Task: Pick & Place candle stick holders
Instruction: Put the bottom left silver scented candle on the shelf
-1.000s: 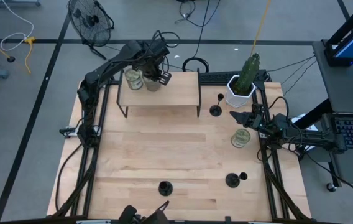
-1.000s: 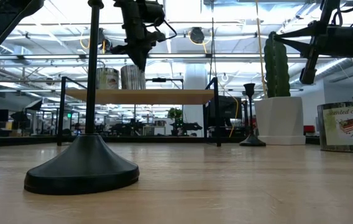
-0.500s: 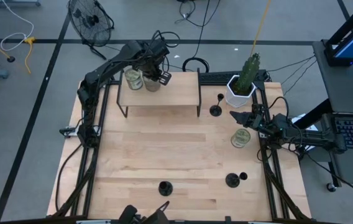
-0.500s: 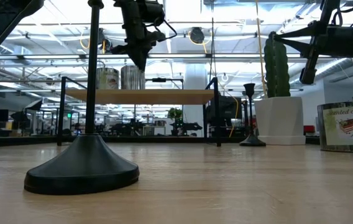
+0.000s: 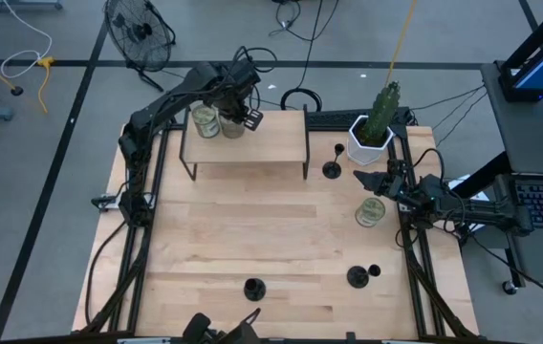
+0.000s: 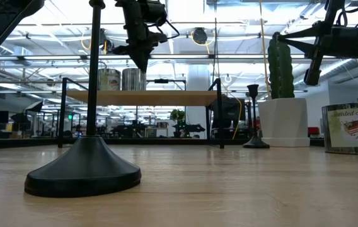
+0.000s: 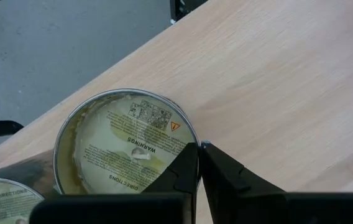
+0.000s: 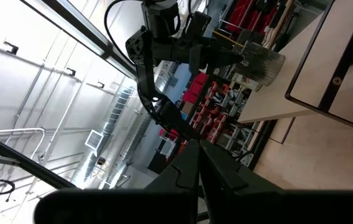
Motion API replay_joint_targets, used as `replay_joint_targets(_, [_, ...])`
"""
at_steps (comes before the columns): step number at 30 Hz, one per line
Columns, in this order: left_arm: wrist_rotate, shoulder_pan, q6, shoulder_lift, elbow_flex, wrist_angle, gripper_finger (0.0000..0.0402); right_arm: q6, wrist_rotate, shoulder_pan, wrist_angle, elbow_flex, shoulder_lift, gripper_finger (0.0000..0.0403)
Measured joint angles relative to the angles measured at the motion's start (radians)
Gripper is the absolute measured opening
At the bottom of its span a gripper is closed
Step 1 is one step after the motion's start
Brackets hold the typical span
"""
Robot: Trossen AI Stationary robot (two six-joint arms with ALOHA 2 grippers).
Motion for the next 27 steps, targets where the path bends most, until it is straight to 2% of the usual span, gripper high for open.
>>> replay_joint_targets(7, [0.000,0.000,0.000,0.000,0.000,0.001,0.0028,0.000,0.000,0.000,0.000,0.000,0.000,0.0006])
replay_joint_targets(18, [-0.017,0.000,-0.003,0.000,0.000,0.004,0.0118,0.000,0.000,0.000,0.000,0.000,0.000,0.0006])
replay_joint_targets(27, [-0.026,0.004,-0.002,0.000,0.019,-0.001,0.0115,0.000,-0.004,0.000,0.000,0.000,0.000,0.0006])
